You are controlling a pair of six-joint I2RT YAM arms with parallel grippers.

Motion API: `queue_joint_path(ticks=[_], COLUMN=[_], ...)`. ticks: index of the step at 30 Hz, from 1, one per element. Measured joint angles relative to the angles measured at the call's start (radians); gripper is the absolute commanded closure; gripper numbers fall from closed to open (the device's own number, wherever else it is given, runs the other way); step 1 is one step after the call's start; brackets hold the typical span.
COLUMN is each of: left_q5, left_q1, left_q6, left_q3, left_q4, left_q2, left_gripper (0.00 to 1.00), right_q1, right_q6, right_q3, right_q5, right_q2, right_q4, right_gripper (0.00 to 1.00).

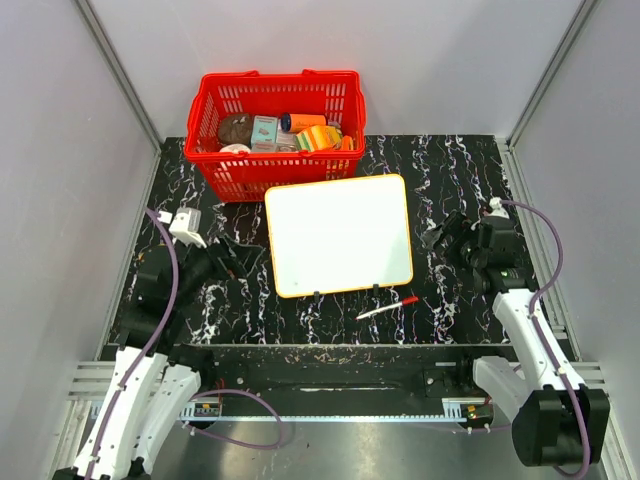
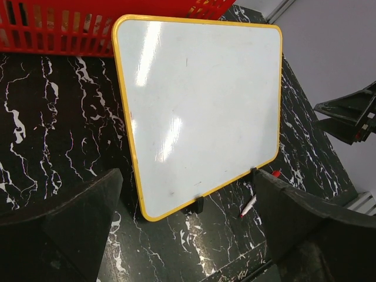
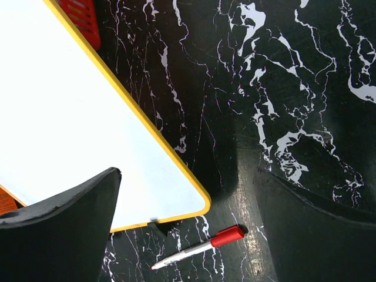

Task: Write a sentence on the whiteboard
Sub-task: Pick up the whiteboard marker without the cap from the corner of the board.

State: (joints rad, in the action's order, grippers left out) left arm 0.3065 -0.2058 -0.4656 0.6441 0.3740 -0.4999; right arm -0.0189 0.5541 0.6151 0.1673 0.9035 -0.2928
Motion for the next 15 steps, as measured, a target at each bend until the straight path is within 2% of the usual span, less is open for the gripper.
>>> queue_joint_path(ticks=[5, 8, 11, 15], left_q5=[0.035, 0.049, 0.01, -0.162], left_q1=[-0.015, -0.076, -0.215, -0.515], left_q6=[0.026, 0.034, 0.046, 0.064], left_q3=[0.0, 0.0, 0.0, 0.015], left_q4=[0.007, 0.005, -0.001, -0.006], left_q2=[0.0, -0.013, -0.062, -0.206], left_gripper=[0.01, 0.01, 0.01, 0.01], right_q1=[0.0, 0.0, 0.0, 0.0], right_q6=[-0.011, -0.015, -0.019, -0.023], right_q3=[0.014, 0.021, 0.021, 0.021], right_q5=[0.011, 0.011, 0.011, 0.01], right_q2=[0.045, 0.051, 0.051, 0.051], right_q4=[0.002, 0.001, 0.001, 0.0], right_gripper=[0.0, 0.0, 0.0, 0.0])
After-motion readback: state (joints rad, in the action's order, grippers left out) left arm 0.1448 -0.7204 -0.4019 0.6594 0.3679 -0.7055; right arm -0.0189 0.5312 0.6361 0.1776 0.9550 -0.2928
